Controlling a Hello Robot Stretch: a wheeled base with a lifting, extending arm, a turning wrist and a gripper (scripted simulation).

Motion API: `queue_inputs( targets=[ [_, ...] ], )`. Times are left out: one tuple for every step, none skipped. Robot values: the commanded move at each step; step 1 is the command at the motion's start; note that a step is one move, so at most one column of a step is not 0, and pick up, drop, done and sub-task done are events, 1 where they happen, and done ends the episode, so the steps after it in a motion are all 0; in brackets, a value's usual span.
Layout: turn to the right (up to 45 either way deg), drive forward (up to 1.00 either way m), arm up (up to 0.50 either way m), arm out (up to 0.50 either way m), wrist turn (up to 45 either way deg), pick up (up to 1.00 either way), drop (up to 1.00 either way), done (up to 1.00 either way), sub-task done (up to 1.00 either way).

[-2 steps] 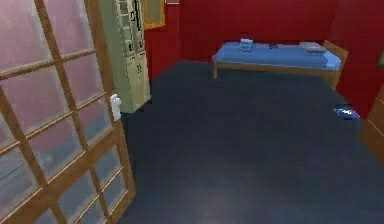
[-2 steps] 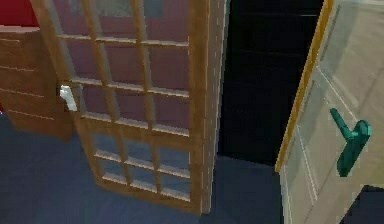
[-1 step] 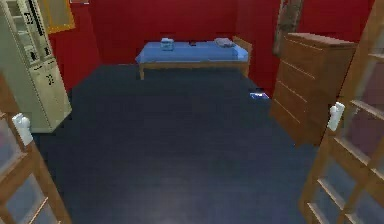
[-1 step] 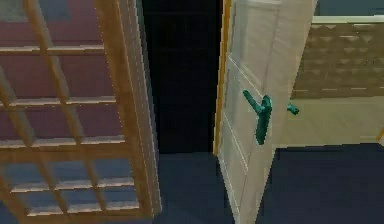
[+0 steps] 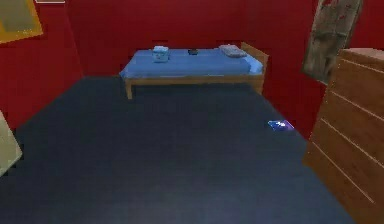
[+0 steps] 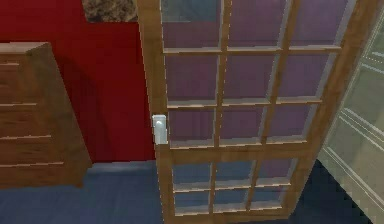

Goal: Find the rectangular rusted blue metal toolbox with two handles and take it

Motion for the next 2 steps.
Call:
queue_inputs(
  targets=[
    [3.0, 0.0, 0.0, 0.0, 0.0, 0.0, 0.0, 0.0, 0.0],
    [0.0, 1.0, 0.0, 0.0, 0.0, 0.0, 0.0, 0.0, 0.0]
  ],
)
